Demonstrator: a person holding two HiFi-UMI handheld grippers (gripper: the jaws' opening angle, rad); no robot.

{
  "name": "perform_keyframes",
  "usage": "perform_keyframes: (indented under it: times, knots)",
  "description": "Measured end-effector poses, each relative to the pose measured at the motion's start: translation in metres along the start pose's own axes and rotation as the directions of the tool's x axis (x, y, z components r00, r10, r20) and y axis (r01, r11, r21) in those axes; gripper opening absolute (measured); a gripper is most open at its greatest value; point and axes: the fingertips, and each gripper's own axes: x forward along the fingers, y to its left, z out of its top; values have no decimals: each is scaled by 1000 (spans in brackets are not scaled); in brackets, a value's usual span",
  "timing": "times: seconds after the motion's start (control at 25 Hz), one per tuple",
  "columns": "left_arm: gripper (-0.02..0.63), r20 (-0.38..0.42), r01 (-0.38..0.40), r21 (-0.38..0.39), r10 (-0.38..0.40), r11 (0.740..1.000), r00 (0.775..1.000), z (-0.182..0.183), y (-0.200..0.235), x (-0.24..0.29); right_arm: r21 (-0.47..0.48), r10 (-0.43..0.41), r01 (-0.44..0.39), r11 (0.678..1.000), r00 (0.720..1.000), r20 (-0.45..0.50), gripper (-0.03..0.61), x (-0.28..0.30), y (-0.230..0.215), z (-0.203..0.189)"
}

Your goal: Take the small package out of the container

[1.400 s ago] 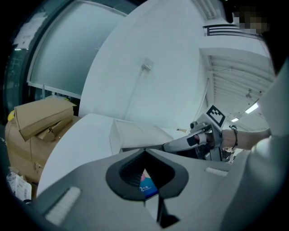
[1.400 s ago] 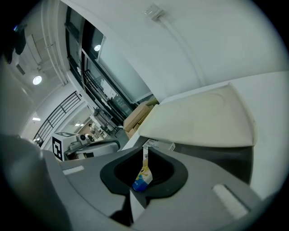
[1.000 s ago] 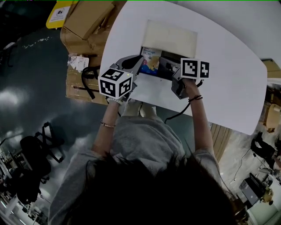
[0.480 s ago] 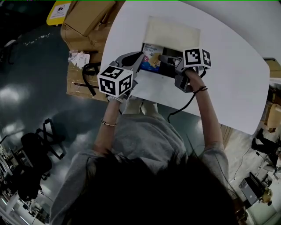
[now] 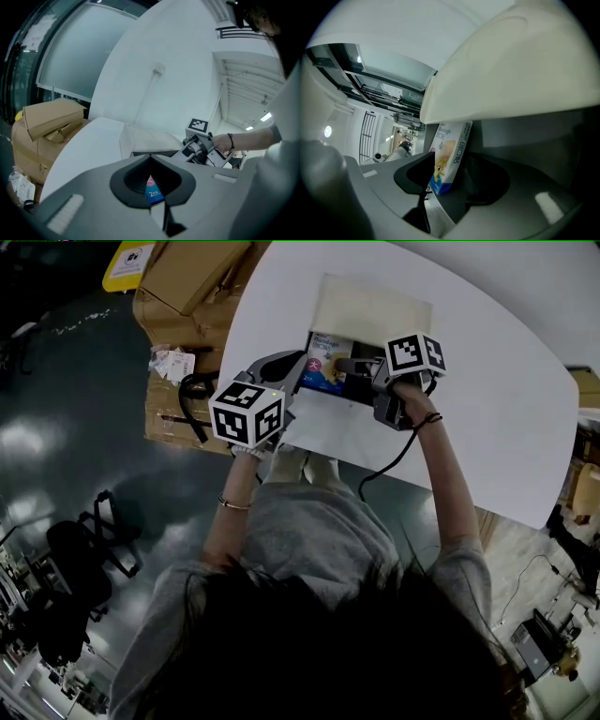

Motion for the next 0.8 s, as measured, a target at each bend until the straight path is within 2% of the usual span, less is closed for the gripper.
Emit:
perform_keyframes:
  times: [0.16, 0.28, 0.6, 0.8]
  knots:
    - [-8, -1, 2, -4, -2, 1000, 1000, -2, -2, -1, 8, 5, -5, 1000, 1000, -19, 224, 5, -1, -1]
    - [-8, 1, 2, -5, -2, 1000, 1000, -2, -3, -4, 28, 15, -14, 1000, 1000, -19, 170, 6, -2, -1]
    - [-8, 8, -10, -10, 10, 1000, 1000, -3, 3, -11, 65, 51, -49, 997, 999, -18, 149, 5, -2, -2]
    - [-8, 12, -14, -9, 14, 1000, 1000, -2, 2, -13, 132, 69, -64, 989, 997, -30, 137, 1, -2, -2]
